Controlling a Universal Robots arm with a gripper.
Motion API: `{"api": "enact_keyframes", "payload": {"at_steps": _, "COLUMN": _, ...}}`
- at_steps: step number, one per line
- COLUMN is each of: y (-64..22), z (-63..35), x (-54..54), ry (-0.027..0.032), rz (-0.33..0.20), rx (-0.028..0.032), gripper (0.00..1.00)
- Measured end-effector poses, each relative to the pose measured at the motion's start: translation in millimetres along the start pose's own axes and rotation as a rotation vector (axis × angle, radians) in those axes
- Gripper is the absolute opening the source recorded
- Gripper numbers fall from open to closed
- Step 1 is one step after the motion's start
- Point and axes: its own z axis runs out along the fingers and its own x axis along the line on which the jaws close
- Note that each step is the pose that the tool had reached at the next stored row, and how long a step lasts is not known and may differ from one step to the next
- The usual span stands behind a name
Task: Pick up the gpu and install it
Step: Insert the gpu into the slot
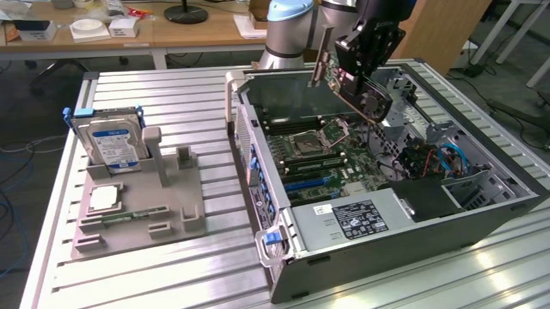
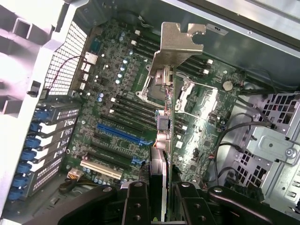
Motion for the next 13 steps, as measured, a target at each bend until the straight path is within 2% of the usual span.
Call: {"api": "enact_keyframes", "payload": {"at_steps": 13, "y": -0.2, "z": 0.0, "x": 0.1, "ry": -0.0006, "rz": -0.044, "rx": -0.0002, "gripper": 0.27}}
